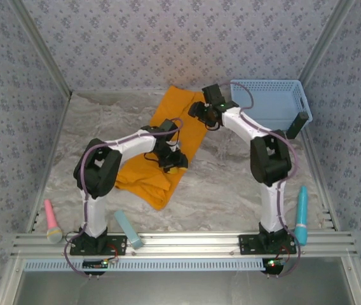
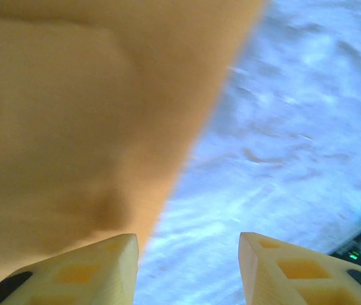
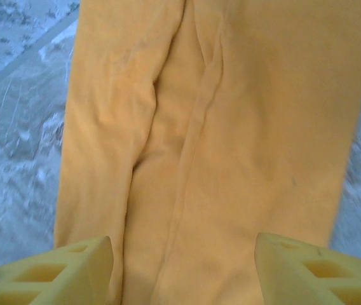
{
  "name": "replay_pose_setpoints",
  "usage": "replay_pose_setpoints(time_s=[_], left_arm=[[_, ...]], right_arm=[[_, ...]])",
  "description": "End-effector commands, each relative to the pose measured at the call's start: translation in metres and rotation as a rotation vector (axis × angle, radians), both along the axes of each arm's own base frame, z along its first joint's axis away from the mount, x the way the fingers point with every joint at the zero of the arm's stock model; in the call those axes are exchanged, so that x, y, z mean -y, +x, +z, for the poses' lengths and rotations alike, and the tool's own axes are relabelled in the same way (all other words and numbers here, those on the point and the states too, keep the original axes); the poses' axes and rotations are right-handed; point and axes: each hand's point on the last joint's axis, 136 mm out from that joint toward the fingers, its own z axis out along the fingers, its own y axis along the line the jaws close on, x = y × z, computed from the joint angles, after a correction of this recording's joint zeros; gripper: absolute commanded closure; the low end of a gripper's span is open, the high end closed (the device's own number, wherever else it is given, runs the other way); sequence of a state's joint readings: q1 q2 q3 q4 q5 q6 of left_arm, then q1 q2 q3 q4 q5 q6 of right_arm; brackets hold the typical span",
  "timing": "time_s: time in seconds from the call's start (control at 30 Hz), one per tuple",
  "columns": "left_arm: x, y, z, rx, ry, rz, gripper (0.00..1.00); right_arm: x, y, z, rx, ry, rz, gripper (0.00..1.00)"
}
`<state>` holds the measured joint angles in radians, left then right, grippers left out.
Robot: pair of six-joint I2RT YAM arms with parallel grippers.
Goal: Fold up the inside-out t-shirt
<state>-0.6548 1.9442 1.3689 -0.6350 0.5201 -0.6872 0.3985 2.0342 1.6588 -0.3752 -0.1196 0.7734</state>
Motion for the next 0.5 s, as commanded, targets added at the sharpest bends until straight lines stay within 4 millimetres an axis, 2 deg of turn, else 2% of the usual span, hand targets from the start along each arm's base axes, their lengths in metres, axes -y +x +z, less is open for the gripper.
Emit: replay_pose_setpoints(time_s=[0.0,0.07,0.13,0.2,0.3,0.37,0.47], left_arm=[[0.025,-0.017,0.083,0.057,-0.222,0.006,0.53],[0.022,-0.031,0.113,0.089,-0.282,-0.015,0.53],[-0.003,-0.034,0.133,0.16,-0.254,0.0,0.53],[-0.044,-0.029,0.145,0.202,-0.201,0.102,0.51],[-0.114,-0.018,0.162,0.249,-0.211,0.332,0.5],[-0.17,-0.014,0.167,0.325,-0.135,0.477,0.46],[-0.226,-0.015,0.175,0.449,-0.012,0.552,0.37]], right_arm=[[0.006,-0.041,-0.012,-0.102,0.031,0.045,0.38],[-0.006,-0.065,-0.02,-0.132,0.036,0.083,0.38],[-0.023,-0.085,-0.028,-0.151,0.027,0.128,0.38],[-0.049,-0.104,-0.031,-0.166,0.023,0.183,0.39],[-0.097,-0.133,-0.036,-0.152,0.037,0.299,0.43],[-0.138,-0.155,-0.038,-0.105,0.054,0.452,0.49],[-0.183,-0.188,-0.053,-0.105,0.058,0.635,0.54]])
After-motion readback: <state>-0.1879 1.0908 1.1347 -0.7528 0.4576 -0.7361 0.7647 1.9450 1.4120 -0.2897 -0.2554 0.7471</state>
